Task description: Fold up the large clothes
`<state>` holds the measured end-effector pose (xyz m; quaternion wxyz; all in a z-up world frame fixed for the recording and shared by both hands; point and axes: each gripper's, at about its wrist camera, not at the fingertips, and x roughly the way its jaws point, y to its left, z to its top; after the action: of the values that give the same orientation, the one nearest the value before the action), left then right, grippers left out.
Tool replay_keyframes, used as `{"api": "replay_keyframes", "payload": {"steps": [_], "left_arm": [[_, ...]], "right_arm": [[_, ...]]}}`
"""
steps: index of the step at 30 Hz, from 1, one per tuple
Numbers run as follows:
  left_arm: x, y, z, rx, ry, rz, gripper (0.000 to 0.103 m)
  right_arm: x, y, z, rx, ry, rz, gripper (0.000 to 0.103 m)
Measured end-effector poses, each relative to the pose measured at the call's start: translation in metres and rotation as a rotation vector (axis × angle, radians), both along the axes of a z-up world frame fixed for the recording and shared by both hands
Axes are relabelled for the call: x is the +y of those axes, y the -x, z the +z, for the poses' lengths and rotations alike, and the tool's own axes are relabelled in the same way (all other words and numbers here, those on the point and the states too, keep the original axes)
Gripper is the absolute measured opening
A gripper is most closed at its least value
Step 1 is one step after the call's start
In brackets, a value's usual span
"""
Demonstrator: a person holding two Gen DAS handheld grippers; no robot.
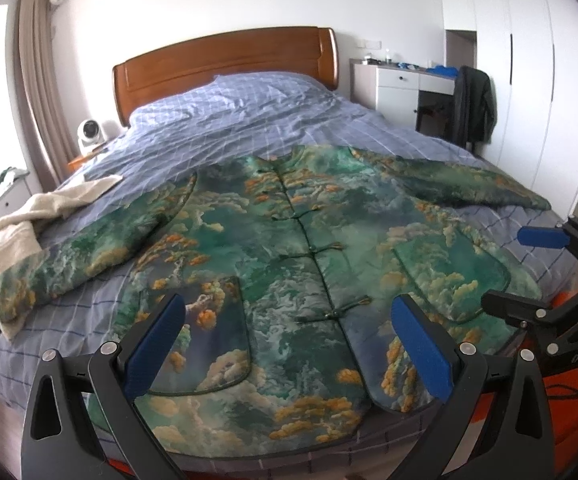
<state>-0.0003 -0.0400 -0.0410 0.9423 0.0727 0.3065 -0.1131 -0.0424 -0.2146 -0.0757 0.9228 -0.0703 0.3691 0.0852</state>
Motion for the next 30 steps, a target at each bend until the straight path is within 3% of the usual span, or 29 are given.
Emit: {"api": "replay_keyframes", "payload": {"steps": [23, 30], "left_arm": [[0.013, -0.002, -0.008, 0.017, -0.004, 0.045, 0.102], [0.010, -0.008, -0.004, 0.007, -0.015, 0.046, 0.102]], "right_arm": [[-0.001, -0.004, -0.011, 0.046, -0.010, -0.063, 0.103], [-0.027, -0.009, -0.012, 0.042, -0.059, -0.131, 0.103]]}}
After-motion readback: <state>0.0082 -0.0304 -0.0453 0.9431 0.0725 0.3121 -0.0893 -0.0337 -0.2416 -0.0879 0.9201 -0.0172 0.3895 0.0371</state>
